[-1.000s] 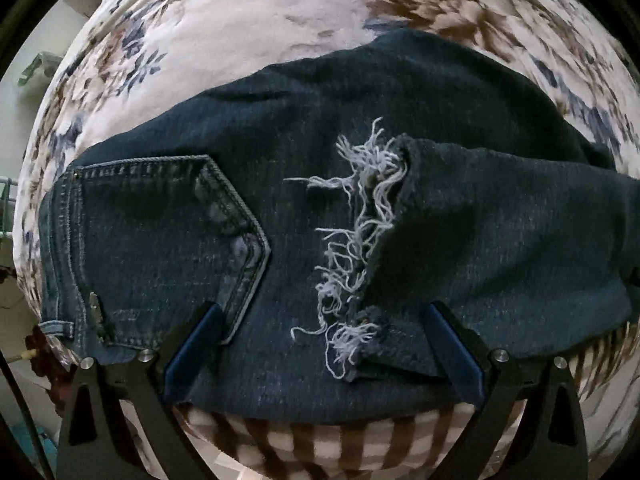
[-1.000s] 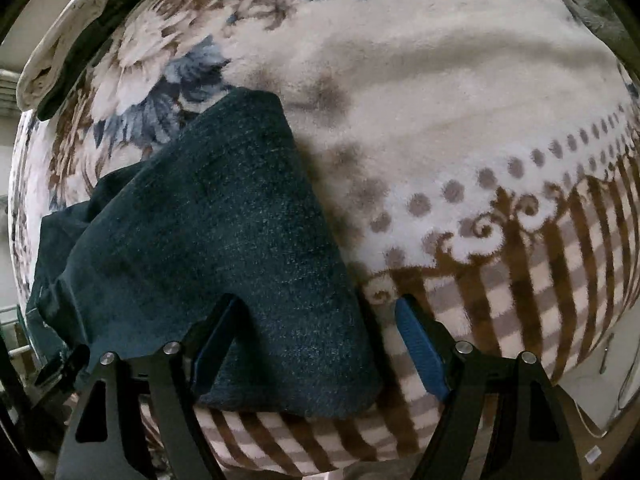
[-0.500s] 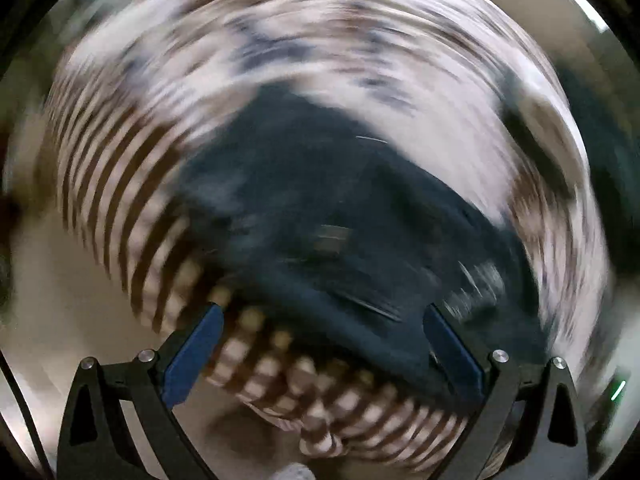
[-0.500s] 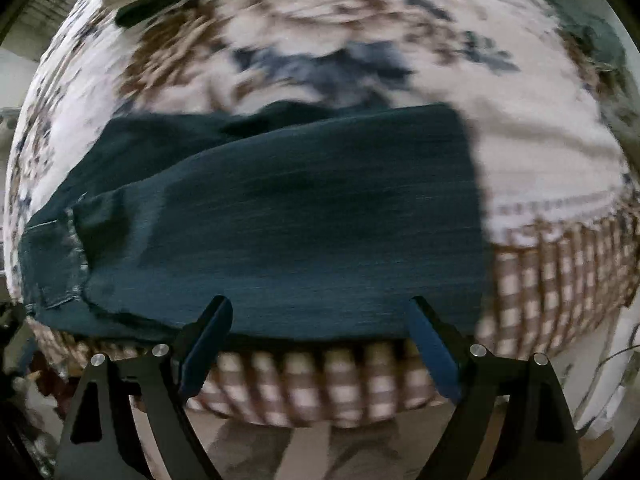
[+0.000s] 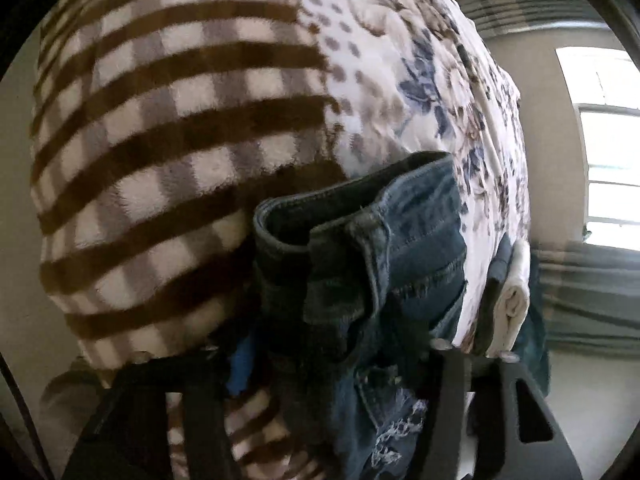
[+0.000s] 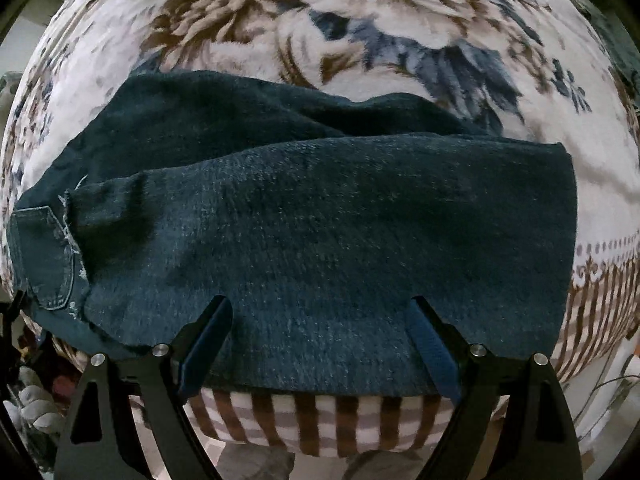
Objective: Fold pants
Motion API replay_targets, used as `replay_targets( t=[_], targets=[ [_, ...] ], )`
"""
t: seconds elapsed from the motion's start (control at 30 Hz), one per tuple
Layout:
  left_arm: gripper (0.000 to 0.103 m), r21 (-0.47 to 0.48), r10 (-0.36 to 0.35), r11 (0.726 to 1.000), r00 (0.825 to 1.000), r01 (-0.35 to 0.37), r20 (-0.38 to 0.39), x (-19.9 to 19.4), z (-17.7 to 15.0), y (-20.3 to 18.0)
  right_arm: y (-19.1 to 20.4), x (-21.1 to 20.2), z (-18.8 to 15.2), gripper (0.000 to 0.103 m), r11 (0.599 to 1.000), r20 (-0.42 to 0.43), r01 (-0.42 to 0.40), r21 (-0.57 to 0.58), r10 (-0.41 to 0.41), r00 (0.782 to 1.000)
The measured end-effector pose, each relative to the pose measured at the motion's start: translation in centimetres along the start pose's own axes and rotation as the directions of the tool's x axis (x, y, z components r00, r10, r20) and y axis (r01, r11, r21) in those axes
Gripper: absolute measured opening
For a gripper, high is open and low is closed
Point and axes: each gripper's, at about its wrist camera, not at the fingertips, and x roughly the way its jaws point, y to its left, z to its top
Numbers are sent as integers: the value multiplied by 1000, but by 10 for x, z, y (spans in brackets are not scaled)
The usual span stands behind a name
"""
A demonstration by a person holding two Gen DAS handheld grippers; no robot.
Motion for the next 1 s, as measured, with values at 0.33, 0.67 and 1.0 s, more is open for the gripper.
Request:
replay_targets(
  t=[0.33, 0.67, 1.0],
  targets=[
    [66, 12, 17, 1000, 1000, -17, 25, 20, 15, -22, 4, 13, -8, 91, 1000, -2, 16, -13, -16, 1000],
    [23, 276, 117, 948, 979, -161, 170, -28, -15, -79, 37, 15, -13, 91, 992, 29, 113, -64, -111, 993],
    [22, 580, 8, 798, 964, -167, 267, -72, -90, -175, 1, 1, -25, 91, 999, 39, 31, -40, -29, 999]
  ],
)
